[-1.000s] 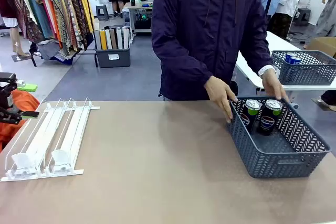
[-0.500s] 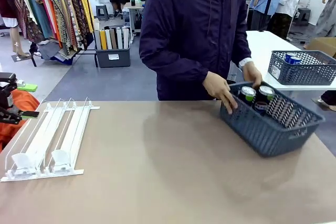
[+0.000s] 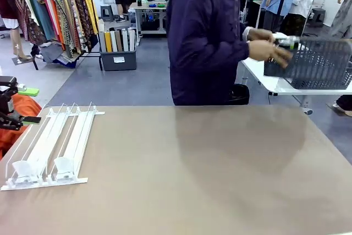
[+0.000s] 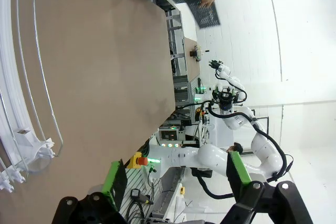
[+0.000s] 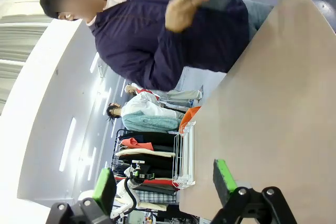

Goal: Retrieve and store the cans from the dispenser.
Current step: Pick up one can from the Automatic Can Dispenser and place it in the middle of the table.

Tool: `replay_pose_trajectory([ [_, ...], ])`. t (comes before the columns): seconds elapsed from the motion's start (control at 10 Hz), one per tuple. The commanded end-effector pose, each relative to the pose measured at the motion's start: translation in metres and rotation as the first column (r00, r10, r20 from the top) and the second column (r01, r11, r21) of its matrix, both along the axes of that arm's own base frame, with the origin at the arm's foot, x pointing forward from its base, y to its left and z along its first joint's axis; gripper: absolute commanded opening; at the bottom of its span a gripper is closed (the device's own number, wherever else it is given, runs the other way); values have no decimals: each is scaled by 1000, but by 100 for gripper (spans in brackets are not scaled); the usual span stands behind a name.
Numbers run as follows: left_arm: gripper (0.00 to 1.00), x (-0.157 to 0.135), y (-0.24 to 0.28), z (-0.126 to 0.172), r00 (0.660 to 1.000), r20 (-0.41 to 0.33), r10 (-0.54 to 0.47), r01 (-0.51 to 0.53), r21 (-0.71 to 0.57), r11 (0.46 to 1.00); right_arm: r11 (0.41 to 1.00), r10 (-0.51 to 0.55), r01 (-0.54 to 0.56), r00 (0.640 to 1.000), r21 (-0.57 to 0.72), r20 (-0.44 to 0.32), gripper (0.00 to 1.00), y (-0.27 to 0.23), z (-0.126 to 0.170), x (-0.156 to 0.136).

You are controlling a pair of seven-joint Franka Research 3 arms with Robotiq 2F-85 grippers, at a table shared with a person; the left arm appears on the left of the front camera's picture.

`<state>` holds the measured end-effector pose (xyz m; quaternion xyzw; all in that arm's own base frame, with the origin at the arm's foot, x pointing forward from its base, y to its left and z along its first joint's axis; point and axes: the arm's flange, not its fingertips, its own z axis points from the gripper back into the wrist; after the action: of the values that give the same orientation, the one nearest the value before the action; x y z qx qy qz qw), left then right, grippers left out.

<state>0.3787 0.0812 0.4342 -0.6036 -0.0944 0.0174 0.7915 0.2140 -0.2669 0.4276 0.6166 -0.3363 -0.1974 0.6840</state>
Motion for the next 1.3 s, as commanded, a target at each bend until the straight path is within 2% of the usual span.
replay_pose_trajectory([
  [0.0, 100, -3, 0, 1, 1000, -7, 2, -2, 12, 1000, 1000, -3, 3, 1000, 10, 3, 100, 1, 4, 1],
  [1.2, 100, -3, 0, 1, 1000, -7, 2, -2, 12, 1000, 1000, -3, 3, 1000, 10, 3, 100, 1, 4, 1],
])
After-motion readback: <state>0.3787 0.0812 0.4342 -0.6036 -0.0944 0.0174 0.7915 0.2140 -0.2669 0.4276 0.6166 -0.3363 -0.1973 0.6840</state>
